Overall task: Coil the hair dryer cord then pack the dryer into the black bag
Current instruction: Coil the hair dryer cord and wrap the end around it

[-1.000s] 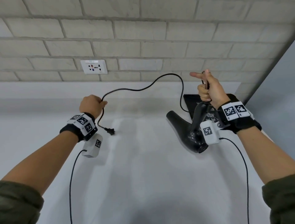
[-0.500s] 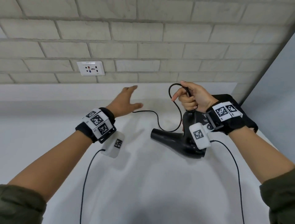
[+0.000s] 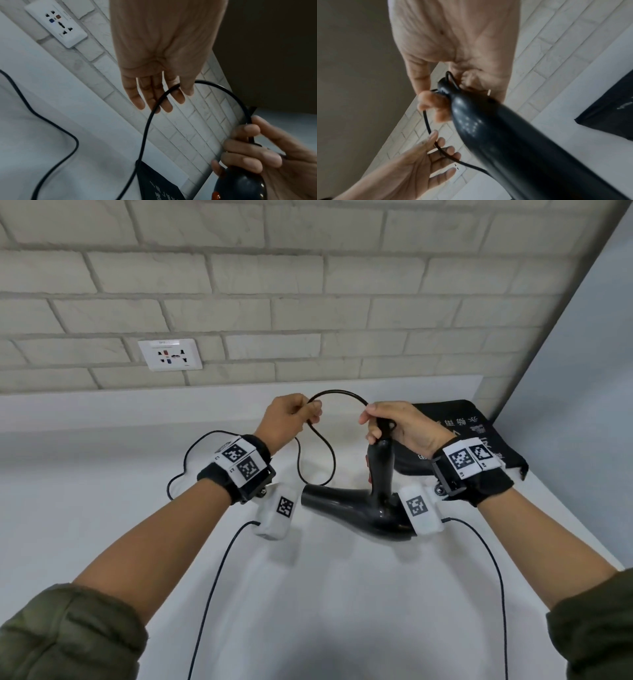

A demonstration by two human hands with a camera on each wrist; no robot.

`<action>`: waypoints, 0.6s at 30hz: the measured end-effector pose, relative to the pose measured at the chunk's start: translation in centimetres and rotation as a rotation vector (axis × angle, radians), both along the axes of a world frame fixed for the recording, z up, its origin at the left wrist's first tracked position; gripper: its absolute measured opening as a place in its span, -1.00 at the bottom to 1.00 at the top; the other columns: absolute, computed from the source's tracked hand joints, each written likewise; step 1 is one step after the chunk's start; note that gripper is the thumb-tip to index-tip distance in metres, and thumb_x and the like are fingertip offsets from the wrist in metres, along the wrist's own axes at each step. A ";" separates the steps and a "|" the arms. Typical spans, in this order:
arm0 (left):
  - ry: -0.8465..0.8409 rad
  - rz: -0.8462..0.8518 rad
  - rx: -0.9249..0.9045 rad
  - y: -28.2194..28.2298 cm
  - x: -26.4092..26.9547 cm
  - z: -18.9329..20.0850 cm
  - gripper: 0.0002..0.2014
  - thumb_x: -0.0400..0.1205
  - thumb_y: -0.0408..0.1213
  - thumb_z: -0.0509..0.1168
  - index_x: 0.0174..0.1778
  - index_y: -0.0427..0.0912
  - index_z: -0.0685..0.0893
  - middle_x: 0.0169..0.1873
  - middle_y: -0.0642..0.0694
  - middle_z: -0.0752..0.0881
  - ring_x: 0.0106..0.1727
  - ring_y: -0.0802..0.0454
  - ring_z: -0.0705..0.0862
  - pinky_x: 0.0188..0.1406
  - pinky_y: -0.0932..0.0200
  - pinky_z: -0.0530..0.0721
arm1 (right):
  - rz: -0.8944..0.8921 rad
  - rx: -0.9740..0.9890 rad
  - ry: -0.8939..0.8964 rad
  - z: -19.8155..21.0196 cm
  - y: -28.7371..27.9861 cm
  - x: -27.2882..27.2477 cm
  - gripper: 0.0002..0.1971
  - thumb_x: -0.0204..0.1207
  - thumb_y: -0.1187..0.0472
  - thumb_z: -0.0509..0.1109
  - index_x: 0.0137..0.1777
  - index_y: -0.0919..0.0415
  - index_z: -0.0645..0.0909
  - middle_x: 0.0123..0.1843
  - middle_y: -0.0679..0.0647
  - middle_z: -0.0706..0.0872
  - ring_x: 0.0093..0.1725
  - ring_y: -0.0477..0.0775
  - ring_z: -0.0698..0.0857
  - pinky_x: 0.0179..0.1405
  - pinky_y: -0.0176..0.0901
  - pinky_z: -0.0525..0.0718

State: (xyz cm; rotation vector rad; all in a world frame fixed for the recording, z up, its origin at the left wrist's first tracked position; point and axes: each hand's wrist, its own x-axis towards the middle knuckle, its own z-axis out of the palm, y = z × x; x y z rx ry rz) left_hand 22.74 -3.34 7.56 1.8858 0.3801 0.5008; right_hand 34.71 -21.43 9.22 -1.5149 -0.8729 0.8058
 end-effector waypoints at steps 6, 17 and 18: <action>0.065 -0.003 -0.143 -1.0 0.8 -0.9 -0.72 0.62 -0.02 0.22 -0.12 -0.20 0.50 -0.17 -0.12 0.69 -0.19 0.13 0.65 -0.24 0.31 0.52 | -0.145 0.075 0.129 -0.9 0.5 -0.7 -0.55 0.66 -0.02 0.05 -0.44 0.14 0.41 -0.74 -0.15 0.21 -0.70 -0.14 0.27 -0.24 -0.18 0.47; 0.364 -0.233 -0.131 -3.7 1.1 -8.3 -0.86 0.63 -0.35 0.22 -0.24 -0.09 0.49 -0.18 -0.09 0.72 -0.12 0.08 0.63 -0.14 0.38 0.49 | -0.131 0.104 0.242 -0.5 1.2 -0.1 -0.50 0.64 -0.10 -0.02 -0.49 0.14 0.34 -0.75 -0.15 0.17 -0.74 -0.12 0.20 -0.38 -0.21 0.49; 0.375 -0.230 -0.113 -3.4 0.9 -8.3 -0.86 0.66 -0.32 0.18 -0.23 -0.09 0.49 -0.25 -0.08 0.73 -0.20 0.11 0.65 -0.20 0.39 0.50 | -0.143 0.111 0.254 -0.5 1.1 0.2 -0.49 0.64 -0.11 -0.04 -0.48 0.14 0.35 -0.75 -0.15 0.17 -0.74 -0.11 0.19 -0.39 -0.21 0.49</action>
